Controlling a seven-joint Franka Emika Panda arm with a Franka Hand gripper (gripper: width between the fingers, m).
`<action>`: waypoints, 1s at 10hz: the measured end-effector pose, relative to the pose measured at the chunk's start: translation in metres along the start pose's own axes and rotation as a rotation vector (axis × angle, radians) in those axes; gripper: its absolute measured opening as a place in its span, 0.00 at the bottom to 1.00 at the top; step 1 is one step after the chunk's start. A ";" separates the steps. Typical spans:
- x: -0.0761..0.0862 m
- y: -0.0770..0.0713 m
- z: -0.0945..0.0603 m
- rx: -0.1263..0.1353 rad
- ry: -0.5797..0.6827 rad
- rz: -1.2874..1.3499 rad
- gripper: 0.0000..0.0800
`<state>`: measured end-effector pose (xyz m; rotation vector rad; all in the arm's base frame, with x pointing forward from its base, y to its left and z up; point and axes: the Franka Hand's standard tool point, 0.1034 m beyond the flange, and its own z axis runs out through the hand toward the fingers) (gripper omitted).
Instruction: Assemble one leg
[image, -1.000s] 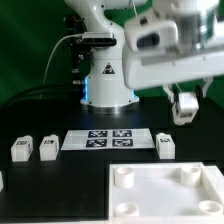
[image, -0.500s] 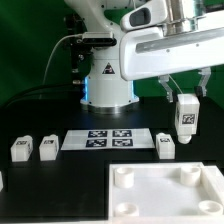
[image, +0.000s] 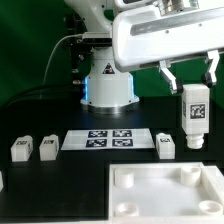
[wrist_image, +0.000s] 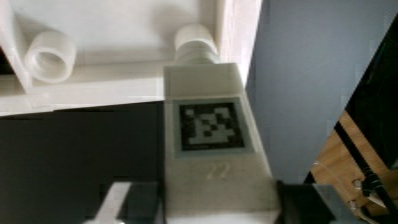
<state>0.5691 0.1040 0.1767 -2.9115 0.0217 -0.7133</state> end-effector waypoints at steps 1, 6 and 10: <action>-0.004 0.001 0.001 -0.001 -0.007 0.000 0.37; 0.008 -0.013 0.022 0.012 -0.013 -0.006 0.37; 0.015 -0.010 0.055 0.010 -0.018 -0.008 0.37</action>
Offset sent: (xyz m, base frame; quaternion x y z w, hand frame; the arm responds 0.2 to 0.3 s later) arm 0.0000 0.0000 0.0000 0.0000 0.0000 0.0000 1.0000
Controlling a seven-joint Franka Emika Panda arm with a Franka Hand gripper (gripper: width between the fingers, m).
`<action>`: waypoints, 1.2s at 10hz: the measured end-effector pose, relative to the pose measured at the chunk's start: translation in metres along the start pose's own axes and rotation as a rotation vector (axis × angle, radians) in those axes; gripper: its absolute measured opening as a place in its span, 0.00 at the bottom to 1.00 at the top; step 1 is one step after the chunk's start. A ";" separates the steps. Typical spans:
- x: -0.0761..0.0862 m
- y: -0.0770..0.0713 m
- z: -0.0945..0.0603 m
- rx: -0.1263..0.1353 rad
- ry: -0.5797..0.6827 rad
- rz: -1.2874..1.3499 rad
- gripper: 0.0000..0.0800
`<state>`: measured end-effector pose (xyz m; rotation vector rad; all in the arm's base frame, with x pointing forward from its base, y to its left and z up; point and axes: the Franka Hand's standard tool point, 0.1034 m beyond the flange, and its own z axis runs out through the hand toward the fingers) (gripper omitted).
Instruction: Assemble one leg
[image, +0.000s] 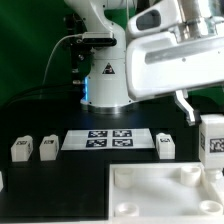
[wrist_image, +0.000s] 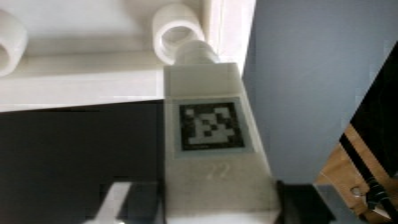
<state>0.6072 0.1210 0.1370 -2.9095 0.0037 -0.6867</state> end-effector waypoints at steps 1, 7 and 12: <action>-0.002 0.000 0.003 0.000 -0.006 0.002 0.37; 0.001 0.005 0.010 -0.004 -0.006 -0.007 0.37; 0.003 0.016 0.018 -0.015 -0.008 -0.004 0.37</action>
Offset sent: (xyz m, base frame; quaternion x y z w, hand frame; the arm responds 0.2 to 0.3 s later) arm -0.0019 -0.0010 0.0000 0.0101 0.0013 -0.0094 0.9999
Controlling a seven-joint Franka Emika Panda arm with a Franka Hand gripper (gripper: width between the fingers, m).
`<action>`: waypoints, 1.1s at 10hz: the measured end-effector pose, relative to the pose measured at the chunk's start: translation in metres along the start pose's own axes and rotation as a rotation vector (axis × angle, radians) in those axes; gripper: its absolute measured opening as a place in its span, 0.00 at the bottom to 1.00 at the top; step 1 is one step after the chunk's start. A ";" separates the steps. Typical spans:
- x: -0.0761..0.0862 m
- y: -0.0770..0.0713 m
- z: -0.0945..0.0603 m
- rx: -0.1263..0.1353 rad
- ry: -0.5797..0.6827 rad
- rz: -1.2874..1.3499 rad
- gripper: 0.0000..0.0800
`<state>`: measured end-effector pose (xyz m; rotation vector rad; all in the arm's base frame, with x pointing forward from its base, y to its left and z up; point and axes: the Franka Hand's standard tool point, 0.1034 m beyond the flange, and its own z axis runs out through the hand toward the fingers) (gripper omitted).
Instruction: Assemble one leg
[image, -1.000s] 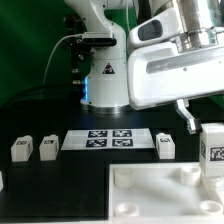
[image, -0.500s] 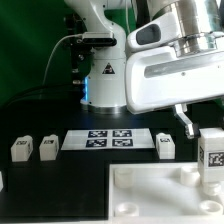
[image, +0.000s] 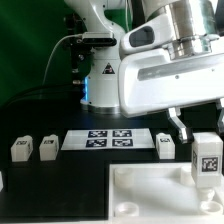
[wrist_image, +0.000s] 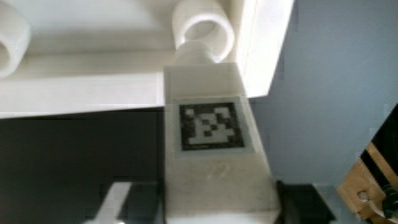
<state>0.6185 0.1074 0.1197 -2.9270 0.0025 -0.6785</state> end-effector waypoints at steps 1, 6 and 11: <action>-0.003 0.000 0.003 0.000 -0.006 0.001 0.37; 0.003 -0.004 0.014 0.007 0.000 0.000 0.37; 0.002 -0.005 0.013 0.007 -0.003 -0.011 0.37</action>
Offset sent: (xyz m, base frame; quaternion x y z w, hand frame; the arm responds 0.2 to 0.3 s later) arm 0.0136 0.0034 -0.0110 -0.0066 0.0030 0.0037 1.0000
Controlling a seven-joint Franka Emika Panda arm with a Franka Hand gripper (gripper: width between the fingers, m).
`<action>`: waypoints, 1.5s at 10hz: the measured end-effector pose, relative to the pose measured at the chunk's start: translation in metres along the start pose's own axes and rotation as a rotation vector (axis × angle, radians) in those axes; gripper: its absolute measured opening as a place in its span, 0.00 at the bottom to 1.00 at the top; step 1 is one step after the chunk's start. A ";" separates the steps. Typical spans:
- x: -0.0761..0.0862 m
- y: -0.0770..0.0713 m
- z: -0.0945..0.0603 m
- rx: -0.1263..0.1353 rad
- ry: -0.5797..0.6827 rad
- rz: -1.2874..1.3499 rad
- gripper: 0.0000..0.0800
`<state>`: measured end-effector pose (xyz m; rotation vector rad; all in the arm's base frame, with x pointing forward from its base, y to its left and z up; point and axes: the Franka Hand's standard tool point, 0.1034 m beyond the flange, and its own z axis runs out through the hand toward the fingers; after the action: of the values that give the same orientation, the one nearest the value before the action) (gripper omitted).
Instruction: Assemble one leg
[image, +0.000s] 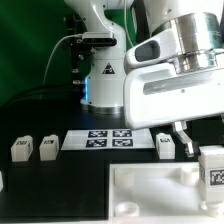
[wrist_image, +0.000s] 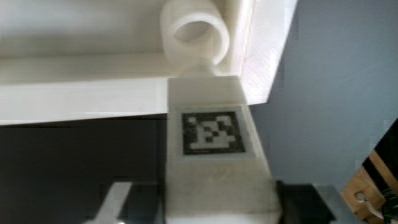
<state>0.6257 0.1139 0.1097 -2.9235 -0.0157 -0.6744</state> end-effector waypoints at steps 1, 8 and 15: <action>-0.002 -0.002 -0.002 0.001 -0.007 -0.002 0.37; -0.013 0.006 0.004 -0.004 -0.036 -0.011 0.37; -0.011 0.001 0.016 -0.001 -0.007 -0.014 0.37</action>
Offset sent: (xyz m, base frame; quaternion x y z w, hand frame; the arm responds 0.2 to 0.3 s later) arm -0.0142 -0.0043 0.0015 -0.0019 -0.0403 0.0056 0.9992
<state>0.6230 0.1152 0.0901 -2.9297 -0.0367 -0.6663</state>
